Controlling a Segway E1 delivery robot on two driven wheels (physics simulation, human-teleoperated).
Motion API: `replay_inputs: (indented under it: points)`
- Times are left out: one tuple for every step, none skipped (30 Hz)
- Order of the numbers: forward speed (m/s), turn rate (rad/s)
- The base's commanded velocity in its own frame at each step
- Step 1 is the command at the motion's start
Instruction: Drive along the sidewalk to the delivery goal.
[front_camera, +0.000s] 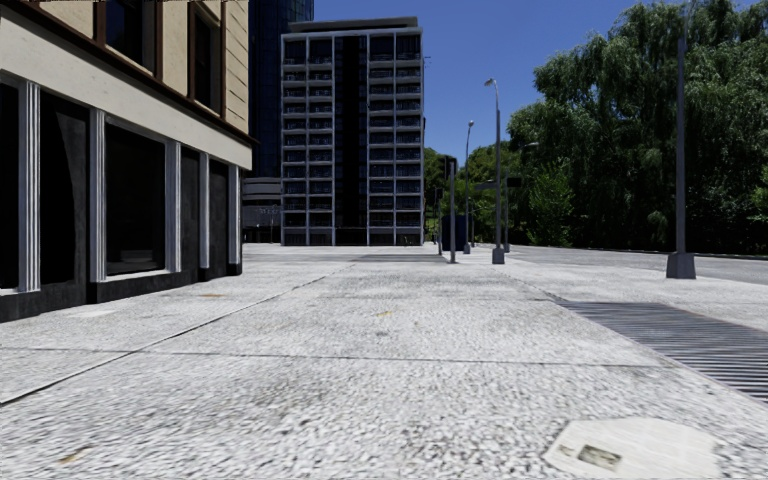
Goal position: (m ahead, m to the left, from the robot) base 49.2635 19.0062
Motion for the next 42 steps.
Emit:
replay_inputs:
  points:
    - [2.00,0.00]
    - [2.00,0.00]
    - [2.00,0.00]
    - [2.00,0.00]
    - [2.00,0.00]
    - [2.00,0.00]
    - [2.00,0.00]
    - [2.00,-0.25]
    - [2.00,-0.25]
    - [2.00,-0.43]
    - [2.00,-0.57]
    - [2.00,-0.83]
    - [2.00,-0.83]
    - [2.00,-0.95]
    - [2.00,-0.98]
    - [2.00,-0.99]
    - [2.00,-0.99]
    - [2.00,-0.99]
    - [2.00,-0.99]
    - [2.00,-0.99]
    - [2.00,-0.99]
    - [2.00,-0.99]
    - [2.00,-0.99]
    - [2.00,-0.91]
    - [2.00,-0.87]
    - [2.00,-0.38]
    - [2.00,-0.38]
    - [2.00,-0.02]
    - [2.00,0.00]
    - [2.00,0.00]
    - [2.00,0.00]
    - [2.00,0.00]
    - [2.00,0.00]
    - [2.00,0.00]
    - [2.00,0.00]
    - [2.00,0.00]
    - [2.00,0.00]
    - [2.00,0.00]
    - [2.00,0.00]
    - [2.00,0.00]
    - [2.00,0.00]
    - [2.00,0.00]
